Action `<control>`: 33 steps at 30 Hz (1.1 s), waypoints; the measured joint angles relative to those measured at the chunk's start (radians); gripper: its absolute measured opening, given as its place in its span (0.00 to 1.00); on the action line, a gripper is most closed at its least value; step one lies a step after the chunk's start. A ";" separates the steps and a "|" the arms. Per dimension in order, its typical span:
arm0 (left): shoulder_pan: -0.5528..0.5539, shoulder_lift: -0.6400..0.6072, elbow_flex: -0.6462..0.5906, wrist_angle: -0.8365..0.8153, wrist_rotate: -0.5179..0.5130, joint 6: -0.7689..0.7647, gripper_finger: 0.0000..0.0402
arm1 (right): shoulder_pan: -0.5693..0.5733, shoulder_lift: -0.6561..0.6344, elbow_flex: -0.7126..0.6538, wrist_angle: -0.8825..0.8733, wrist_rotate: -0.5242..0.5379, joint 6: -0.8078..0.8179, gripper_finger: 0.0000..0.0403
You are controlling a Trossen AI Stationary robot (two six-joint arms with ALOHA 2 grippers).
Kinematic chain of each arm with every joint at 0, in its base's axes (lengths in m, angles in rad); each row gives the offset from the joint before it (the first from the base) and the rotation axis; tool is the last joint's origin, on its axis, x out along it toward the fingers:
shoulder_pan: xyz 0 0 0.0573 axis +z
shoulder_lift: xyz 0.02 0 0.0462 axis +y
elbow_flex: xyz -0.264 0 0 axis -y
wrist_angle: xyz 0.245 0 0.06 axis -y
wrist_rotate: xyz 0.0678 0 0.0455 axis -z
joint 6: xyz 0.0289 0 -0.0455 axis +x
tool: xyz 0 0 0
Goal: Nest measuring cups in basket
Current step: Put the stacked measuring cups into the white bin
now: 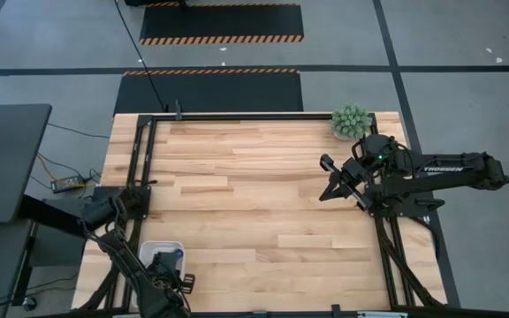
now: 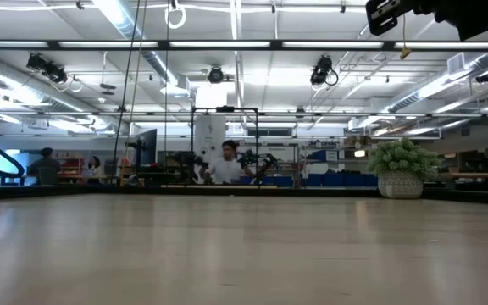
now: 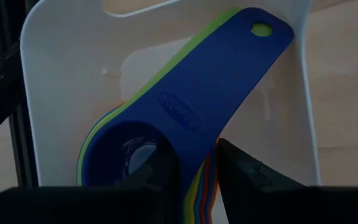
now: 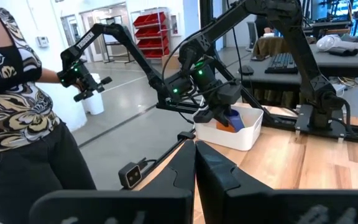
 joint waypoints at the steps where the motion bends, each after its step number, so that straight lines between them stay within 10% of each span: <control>1: 0.000 0.000 0.000 0.002 -0.002 0.011 0.24 | 0.000 0.000 0.000 0.000 0.000 0.000 0.04; 33: 0.013 -0.008 0.069 -0.053 -0.020 0.041 0.45 | 0.000 0.000 0.000 0.000 0.000 -0.009 0.04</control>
